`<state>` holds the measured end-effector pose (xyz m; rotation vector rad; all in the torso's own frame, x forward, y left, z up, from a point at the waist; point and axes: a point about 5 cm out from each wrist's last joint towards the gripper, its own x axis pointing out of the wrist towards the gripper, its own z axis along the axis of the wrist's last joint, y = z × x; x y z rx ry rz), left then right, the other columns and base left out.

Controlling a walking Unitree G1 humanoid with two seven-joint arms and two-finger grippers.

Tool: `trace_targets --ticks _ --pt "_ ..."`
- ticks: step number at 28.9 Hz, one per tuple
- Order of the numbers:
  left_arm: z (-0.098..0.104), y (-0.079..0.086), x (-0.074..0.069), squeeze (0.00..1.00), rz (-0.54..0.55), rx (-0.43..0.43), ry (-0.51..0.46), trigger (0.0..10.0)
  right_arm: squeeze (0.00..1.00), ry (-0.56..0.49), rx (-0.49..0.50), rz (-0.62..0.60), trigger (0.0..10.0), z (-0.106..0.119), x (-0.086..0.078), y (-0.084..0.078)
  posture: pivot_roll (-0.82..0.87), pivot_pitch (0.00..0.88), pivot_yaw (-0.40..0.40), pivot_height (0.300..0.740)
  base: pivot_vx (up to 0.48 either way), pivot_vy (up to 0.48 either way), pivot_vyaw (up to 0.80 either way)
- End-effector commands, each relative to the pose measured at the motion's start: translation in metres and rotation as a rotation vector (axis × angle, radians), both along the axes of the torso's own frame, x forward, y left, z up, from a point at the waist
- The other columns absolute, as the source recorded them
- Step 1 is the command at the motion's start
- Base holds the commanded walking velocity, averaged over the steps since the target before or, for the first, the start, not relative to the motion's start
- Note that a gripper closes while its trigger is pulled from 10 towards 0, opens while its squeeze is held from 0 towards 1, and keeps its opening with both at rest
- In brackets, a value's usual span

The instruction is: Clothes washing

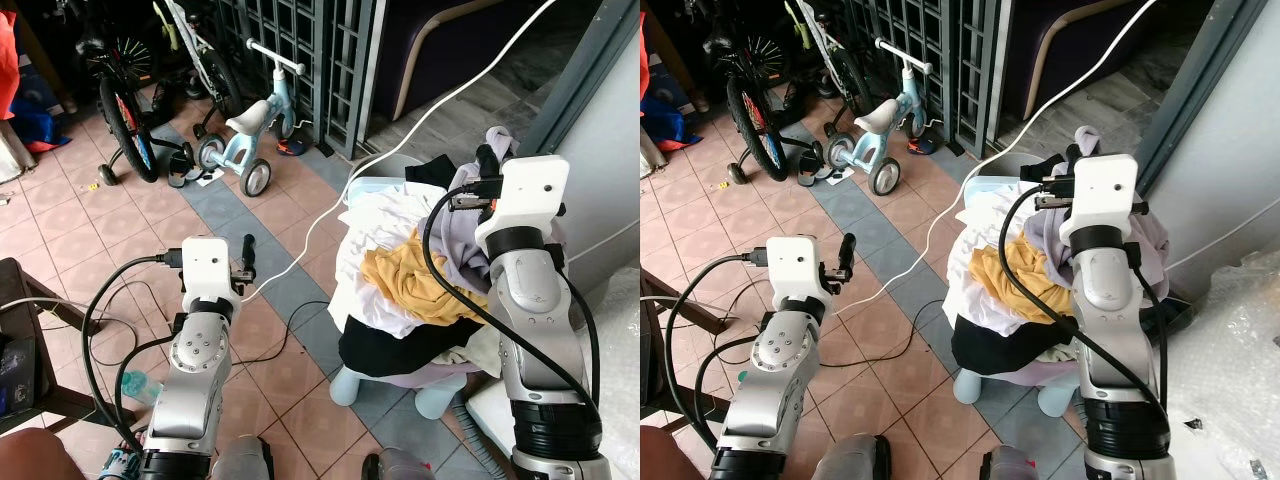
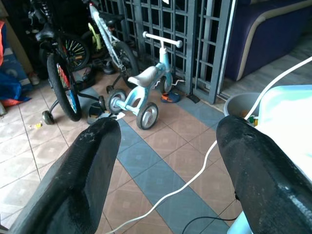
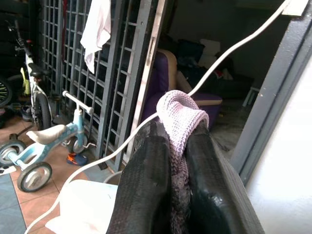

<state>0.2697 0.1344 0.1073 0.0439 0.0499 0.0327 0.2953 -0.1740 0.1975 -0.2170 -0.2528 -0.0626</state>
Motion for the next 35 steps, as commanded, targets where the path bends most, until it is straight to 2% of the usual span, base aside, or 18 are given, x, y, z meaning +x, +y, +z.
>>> trace_targets --ticks 1,5,9,11,12,13,20,23,27,35 --pt "0.005 -0.004 -0.001 0.0 -0.012 -0.009 -0.023 10.0 0.0 -0.038 -0.003 -0.005 10.0 0.01 -0.003 -0.004 0.01 0.067 0.019 0.728 0.0 -0.48 -0.65" --pt "0.002 -0.004 -0.007 0.0 -0.008 -0.008 -0.012 10.0 0.0 -0.055 -0.021 -0.017 10.0 0.017 0.002 -0.01 0.01 0.078 0.015 0.728 0.0 -0.48 -0.76" --pt "0.001 -0.003 -0.006 0.0 -0.001 -0.004 -0.006 10.0 0.0 -0.092 -0.041 -0.034 10.0 0.029 0.006 -0.013 0.01 0.088 0.014 0.728 0.0 -0.258 -0.75" --pt "0.001 -0.003 -0.005 0.0 0.0 -0.003 -0.005 10.0 0.0 -0.129 -0.108 -0.044 10.0 0.036 0.008 -0.015 0.0 0.091 0.011 0.728 0.0 0.0 -0.76" --pt "0.001 -0.003 -0.005 0.0 0.001 -0.005 -0.002 10.0 0.0 -0.166 -0.166 -0.063 10.0 0.045 0.011 -0.021 0.0 0.095 0.012 0.728 0.0 0.0 -0.72" --pt "0.001 -0.003 -0.005 0.0 0.002 -0.006 -0.002 10.0 0.0 -0.177 -0.183 -0.07 10.0 0.048 0.013 -0.023 0.0 0.095 0.012 0.728 0.0 0.0 -0.72" --pt "0.0 -0.006 -0.005 0.0 -0.009 -0.053 0.004 10.0 0.0 -0.222 -0.211 -0.119 10.0 0.074 0.028 -0.048 0.0 0.096 0.006 0.728 0.0 0.0 -0.63" --pt "0.002 -0.002 -0.005 0.0 -0.005 -0.055 -0.007 10.0 0.0 -0.221 -0.176 -0.118 10.0 0.077 0.029 -0.047 -0.01 0.095 0.003 0.728 0.0 0.0 -0.61" --pt "0.002 0.008 -0.002 0.0 0.044 -0.084 -0.007 10.0 0.0 -0.224 -0.199 -0.085 10.0 0.07 0.027 -0.035 0.0 0.096 0.001 0.728 0.0 0.0 -0.58" --pt "0.004 0.01 0.0 0.0 0.029 -0.09 -0.016 10.0 0.0 -0.225 -0.196 -0.036 10.0 0.067 0.027 -0.026 -0.01 0.092 0.012 0.728 0.214 0.0 -0.48"
